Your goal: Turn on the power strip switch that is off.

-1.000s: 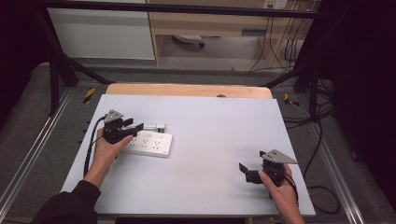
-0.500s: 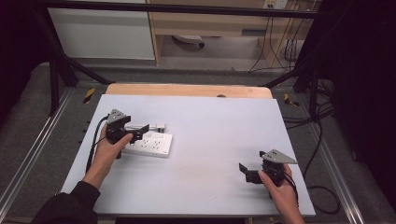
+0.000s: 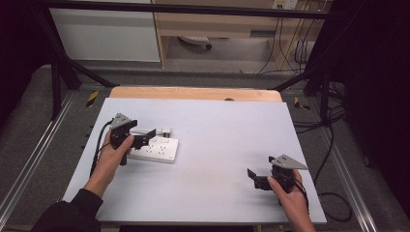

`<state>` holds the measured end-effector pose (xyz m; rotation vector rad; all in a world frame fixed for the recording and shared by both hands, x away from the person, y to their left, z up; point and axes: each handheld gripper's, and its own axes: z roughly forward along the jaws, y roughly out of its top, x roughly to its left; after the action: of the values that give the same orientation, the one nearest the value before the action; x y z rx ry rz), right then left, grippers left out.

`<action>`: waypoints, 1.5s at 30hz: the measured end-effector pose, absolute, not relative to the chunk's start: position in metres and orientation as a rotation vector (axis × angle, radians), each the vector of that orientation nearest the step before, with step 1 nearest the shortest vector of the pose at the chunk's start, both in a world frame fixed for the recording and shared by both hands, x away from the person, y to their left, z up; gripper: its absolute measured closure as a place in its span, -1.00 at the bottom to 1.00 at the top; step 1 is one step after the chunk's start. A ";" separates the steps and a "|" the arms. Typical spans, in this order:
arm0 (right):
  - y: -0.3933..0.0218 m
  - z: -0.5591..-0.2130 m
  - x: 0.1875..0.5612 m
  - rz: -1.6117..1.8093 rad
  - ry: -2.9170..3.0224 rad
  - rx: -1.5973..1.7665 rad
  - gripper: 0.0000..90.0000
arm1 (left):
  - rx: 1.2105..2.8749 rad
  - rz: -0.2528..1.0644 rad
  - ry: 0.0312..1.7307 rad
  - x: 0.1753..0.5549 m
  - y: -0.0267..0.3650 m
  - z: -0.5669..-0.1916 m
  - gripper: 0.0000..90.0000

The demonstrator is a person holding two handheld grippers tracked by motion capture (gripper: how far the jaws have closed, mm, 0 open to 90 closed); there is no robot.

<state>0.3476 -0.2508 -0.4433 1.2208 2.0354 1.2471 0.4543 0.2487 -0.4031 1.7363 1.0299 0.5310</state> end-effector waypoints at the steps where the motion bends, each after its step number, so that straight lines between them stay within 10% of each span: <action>1: -0.251 -0.443 0.348 1.247 2.036 1.221 -0.96 | 1.733 0.527 1.027 0.453 0.249 -0.402 -0.82; 45: -0.250 -0.444 0.349 1.245 2.031 1.227 -0.96 | 1.745 0.519 0.960 0.381 0.289 -0.369 -0.85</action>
<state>0.3488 -0.2504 -0.4437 1.2268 2.0308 1.2450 0.3809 0.2887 -0.3685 1.7455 0.9598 0.5191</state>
